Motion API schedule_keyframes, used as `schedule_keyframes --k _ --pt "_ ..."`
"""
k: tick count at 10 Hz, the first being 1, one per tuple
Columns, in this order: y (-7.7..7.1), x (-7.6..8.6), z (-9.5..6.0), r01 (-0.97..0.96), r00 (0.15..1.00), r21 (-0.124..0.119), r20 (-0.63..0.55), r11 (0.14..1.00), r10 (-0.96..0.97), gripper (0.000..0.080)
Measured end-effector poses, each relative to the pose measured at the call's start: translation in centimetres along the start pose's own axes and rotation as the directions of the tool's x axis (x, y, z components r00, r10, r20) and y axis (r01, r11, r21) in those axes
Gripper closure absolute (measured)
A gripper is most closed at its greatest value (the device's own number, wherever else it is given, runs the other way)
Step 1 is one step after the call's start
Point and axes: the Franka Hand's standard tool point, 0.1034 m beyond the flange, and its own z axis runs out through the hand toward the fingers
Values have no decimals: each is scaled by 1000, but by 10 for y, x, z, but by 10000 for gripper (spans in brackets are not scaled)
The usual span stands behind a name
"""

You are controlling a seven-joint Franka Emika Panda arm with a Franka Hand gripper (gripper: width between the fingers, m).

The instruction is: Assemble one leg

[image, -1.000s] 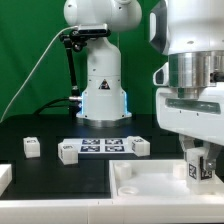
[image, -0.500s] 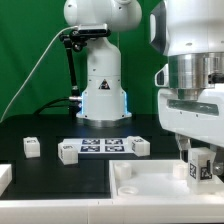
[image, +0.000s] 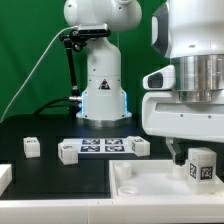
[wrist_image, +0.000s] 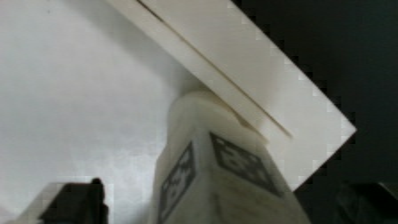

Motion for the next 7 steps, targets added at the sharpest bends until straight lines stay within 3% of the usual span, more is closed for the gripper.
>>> schedule_keyframes --k 3,7 --pt "-4 -1 -2 294 956 -4 -6 956 -294 150" --pt "-8 3 -6 619 785 -17 -16 785 -619 150"
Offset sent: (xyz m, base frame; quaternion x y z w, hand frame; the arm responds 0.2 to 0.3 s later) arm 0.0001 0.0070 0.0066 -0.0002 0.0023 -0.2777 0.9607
